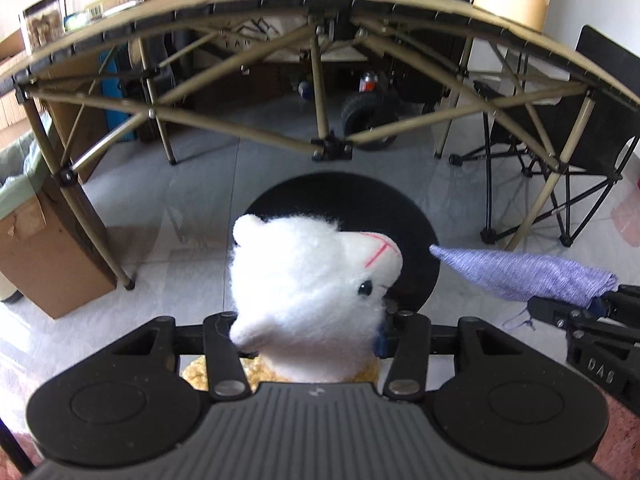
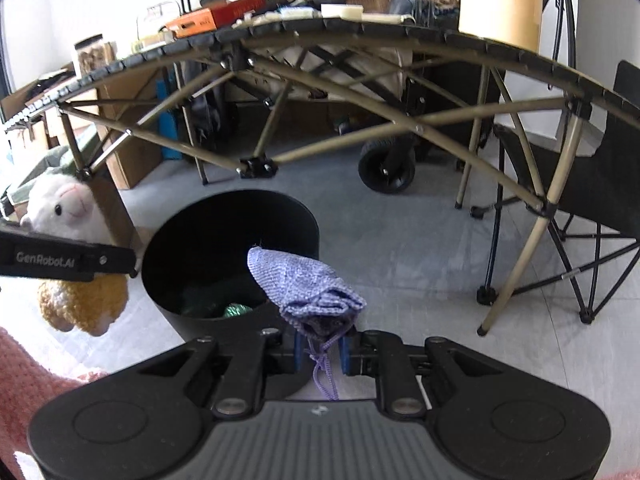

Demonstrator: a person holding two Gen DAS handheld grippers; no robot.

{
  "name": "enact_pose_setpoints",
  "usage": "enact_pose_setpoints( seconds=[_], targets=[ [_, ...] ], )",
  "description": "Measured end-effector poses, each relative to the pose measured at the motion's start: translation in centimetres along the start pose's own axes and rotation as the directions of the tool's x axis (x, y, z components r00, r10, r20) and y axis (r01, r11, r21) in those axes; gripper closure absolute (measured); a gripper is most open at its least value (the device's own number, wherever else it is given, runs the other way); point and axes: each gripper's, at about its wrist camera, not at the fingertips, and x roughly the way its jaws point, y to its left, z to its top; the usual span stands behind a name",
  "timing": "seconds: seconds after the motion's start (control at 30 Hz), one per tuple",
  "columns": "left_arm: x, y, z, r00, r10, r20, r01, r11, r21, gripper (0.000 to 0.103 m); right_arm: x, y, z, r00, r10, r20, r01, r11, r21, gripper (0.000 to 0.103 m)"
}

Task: Collect trash
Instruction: 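Position the left gripper with the llama plush over the bin opening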

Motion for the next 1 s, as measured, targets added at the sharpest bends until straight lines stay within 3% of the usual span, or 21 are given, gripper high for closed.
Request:
enact_pose_setpoints(
  seconds=[0.67,1.0],
  targets=[
    [3.5,2.0,-0.8,0.981,0.018,-0.193,-0.029,0.998,-0.056,0.054,1.8,-2.0,0.3,0.998,-0.049,-0.031,0.051,0.996,0.077,0.087],
    [4.6,2.9,-0.9,0.960,0.016,-0.281,-0.045,0.994,-0.097,0.054,2.9,-3.7,0.5,0.995,-0.089,-0.048,0.095,0.987,0.127,0.087]
  ],
)
